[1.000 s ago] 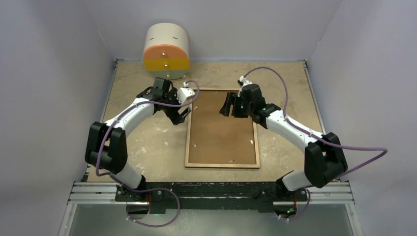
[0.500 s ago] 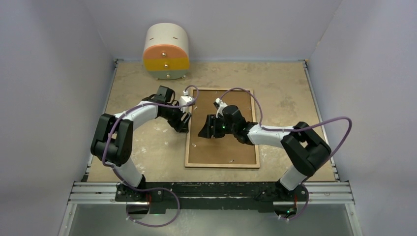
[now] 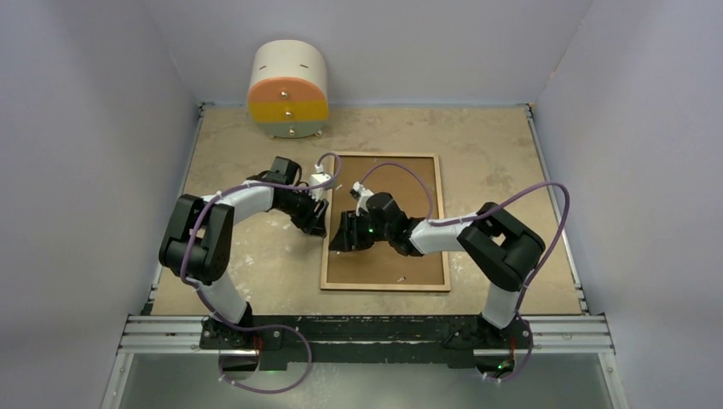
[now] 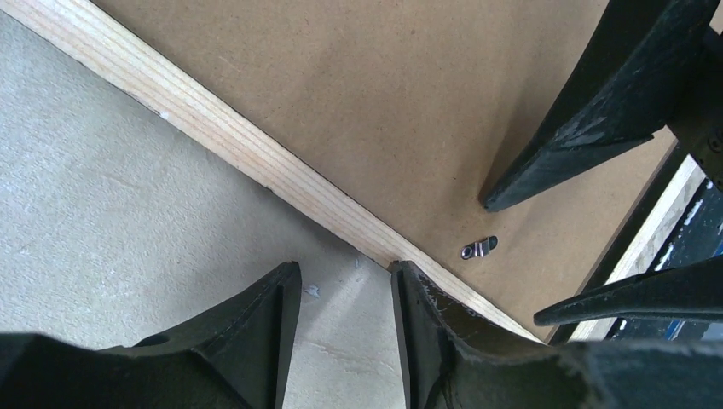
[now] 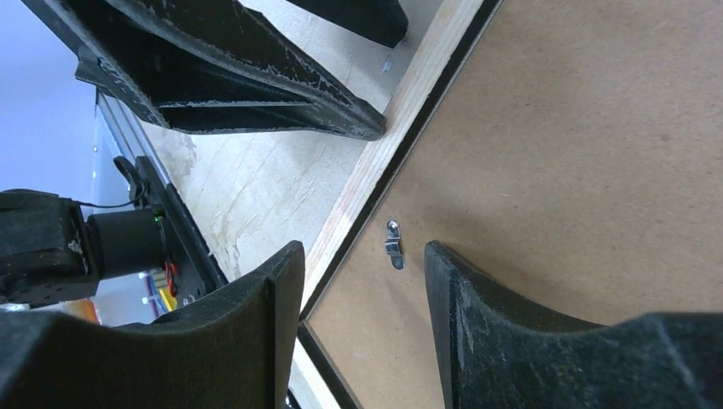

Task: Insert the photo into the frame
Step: Place the photo frame item in the photo frame, then install the photo frame at the center of the board.

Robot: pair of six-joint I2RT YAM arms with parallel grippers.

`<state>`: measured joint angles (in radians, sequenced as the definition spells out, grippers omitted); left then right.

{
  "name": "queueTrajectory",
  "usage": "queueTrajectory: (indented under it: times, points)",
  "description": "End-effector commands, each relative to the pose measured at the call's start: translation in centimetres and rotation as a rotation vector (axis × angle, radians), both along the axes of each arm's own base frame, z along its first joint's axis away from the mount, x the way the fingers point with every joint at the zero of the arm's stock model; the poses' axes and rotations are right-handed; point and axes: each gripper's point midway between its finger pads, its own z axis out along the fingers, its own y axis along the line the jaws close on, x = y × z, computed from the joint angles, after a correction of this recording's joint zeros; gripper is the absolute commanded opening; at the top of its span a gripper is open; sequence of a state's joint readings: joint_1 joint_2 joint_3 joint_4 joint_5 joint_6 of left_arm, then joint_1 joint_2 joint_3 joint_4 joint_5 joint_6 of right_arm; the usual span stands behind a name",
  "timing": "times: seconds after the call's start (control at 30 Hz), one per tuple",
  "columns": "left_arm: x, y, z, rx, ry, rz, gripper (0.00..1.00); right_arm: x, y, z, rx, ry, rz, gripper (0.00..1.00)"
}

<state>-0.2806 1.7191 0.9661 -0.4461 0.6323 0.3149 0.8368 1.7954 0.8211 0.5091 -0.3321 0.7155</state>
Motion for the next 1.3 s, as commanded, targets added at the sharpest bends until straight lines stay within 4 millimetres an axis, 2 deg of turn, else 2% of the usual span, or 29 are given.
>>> queueTrajectory:
  times: [0.0, 0.3, 0.47, 0.8, 1.1, 1.27]
  points:
    - [0.1, -0.5, -0.1, -0.044, -0.001, 0.002, 0.45, 0.4, 1.5, 1.3, 0.041, -0.028, 0.022, 0.56]
    - [0.4, -0.4, -0.1, -0.038, -0.014, 0.005, 0.43, -0.8, 2.1, 0.3, 0.031, 0.005, 0.058, 0.50]
    - [0.6, -0.3, -0.1, -0.032, -0.023, 0.005, 0.42, -1.2, 2.4, 0.3, 0.031, 0.009, 0.066, 0.48]
    - [1.0, -0.2, 0.1, -0.026, -0.039, 0.006, 0.41, -1.8, 2.2, 0.2, 0.028, 0.031, 0.070, 0.45]
    - [1.0, 0.0, 0.6, -0.017, -0.065, 0.004, 0.40, -2.5, 1.2, 0.2, 0.017, 0.043, 0.063, 0.45]
    - [0.9, 0.1, 0.7, -0.013, -0.069, 0.005, 0.41, -2.7, 1.5, 0.1, 0.025, 0.056, 0.068, 0.45]
